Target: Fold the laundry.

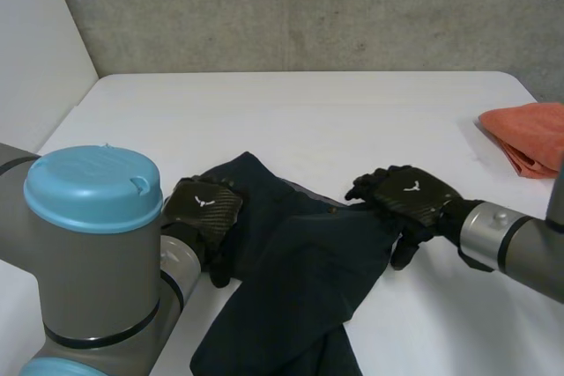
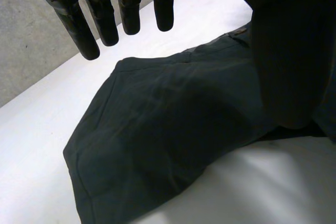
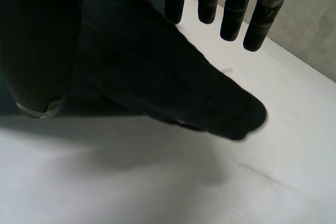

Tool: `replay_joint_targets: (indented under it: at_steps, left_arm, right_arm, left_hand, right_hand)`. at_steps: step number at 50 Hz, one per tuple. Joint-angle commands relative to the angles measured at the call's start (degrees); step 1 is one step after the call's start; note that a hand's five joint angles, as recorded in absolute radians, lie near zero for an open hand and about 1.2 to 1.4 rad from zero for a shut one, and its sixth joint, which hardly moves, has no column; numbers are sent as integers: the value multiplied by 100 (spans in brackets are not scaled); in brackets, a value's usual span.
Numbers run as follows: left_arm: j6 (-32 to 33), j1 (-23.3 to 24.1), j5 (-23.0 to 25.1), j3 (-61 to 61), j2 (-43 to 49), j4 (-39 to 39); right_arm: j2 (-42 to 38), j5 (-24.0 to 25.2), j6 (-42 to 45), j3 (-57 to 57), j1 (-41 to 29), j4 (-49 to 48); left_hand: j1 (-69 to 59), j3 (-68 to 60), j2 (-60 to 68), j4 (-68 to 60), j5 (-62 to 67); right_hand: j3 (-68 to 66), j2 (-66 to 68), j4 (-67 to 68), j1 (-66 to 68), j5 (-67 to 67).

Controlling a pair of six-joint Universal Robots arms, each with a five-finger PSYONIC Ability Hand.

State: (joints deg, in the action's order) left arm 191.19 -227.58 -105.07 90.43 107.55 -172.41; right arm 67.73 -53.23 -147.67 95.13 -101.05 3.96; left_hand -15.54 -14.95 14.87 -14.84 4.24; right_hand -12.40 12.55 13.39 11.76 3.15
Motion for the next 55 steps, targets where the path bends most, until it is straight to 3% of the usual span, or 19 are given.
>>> replay_joint_targets:
  at_steps: [1, 5, 11, 21, 25, 28, 29, 34, 37, 42, 46, 55]
  left_arm:
    - [-626, 118, -5, -78, -243, 480]
    - [-1101, 109, 4, -78, -217, 770]
    - [-1768, 135, 57, 1, -103, 1226]
    - [-1919, 399, 22, -8, 328, 1482]
    - [-1910, 425, -14, -60, 530, 1456]
    - [-1910, 425, -75, -157, 645, 1421]
    - [-1910, 425, -119, -201, 662, 1395]
    - [-1814, 451, -611, -552, 566, 1368]
    - [-1621, 469, -743, -859, 216, 1368]
    - [-464, 373, -734, -1413, -820, 1325]
    - [433, 302, -761, -1808, -1305, 1289]
    - [1324, 214, -752, -2547, -1816, 1122]
  right_arm:
    - [3, -56, -34, 32, -239, -370]
    - [-40, -91, 1, 14, -310, -440]
    - [-216, -415, 89, 6, -336, -694]
    - [-260, -715, 519, -65, -292, -748]
    - [-260, -733, 827, -47, -292, -748]
    - [-260, -733, 1029, -47, -301, -704]
    - [-260, -742, 1073, -56, -310, -695]
    - [-155, -733, 1092, -205, -301, -625]
    - [64, -742, 1083, -521, -292, -292]
    - [1073, -829, 803, -1617, -275, 840]
    - [1435, -882, 416, -2601, -249, 1448]
    - [1674, -900, 116, -4432, -240, 2556]
  left_hand:
    - [280, 221, -214, 210, -151]
    - [280, 221, -214, 210, -151]
    - [196, 137, -130, 126, -67]
    - [-493, -551, 559, -562, 622]
    - [-2087, -2146, 2153, -2157, 2216]
    - [-5580, -5639, 5647, -5650, 5710]
    - [-6438, -6496, 6504, -6507, 6567]
    - [-6446, -6505, 6513, -6516, 6576]
    - [-6446, -6505, 6513, -6516, 6576]
    - [-6446, -6505, 6513, -6516, 6576]
    - [-6446, -6505, 6513, -6516, 6576]
    - [-6446, -6505, 6513, -6516, 6576]
  right_hand:
    - [240, -255, -339, -176, -315]
    - [182, -198, -281, -119, -258]
    - [-1028, 1013, 930, 1092, 953]
    - [-1448, 1433, 1349, 1511, 1372]
    - [-3616, 3600, 3517, 3679, 3540]
    - [-6752, 6737, 6654, 6816, 6677]
    - [-6760, 6745, 6661, 6823, 6685]
    - [-6760, 6745, 6661, 6824, 6685]
    - [-6760, 6745, 6661, 6824, 6685]
    - [-6760, 6745, 6661, 6824, 6685]
    - [-6760, 6745, 6661, 6824, 6685]
    - [-6760, 6745, 6661, 6824, 6685]
